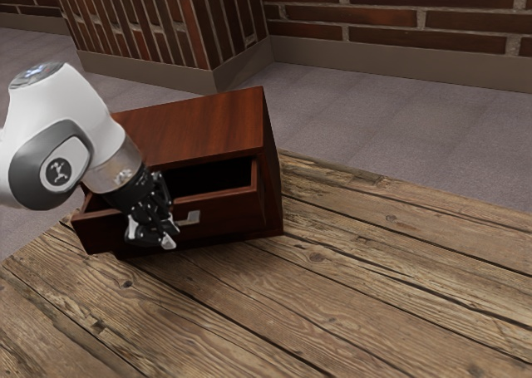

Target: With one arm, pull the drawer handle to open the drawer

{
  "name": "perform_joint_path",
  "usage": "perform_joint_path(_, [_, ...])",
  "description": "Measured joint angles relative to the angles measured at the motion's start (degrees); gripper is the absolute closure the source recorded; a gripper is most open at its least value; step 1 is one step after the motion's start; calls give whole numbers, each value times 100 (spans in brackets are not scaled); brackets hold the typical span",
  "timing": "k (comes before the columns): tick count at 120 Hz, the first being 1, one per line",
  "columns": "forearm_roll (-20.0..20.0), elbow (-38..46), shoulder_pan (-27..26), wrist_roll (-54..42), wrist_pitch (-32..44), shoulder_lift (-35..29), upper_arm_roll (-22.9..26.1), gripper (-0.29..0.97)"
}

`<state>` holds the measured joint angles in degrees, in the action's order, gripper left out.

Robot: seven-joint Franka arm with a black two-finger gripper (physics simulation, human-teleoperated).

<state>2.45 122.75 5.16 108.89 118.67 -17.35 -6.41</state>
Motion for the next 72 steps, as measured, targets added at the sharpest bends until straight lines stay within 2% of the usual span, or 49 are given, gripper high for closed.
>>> perform_joint_path(72, [-67,451,-70,10,64,-449,9,60])
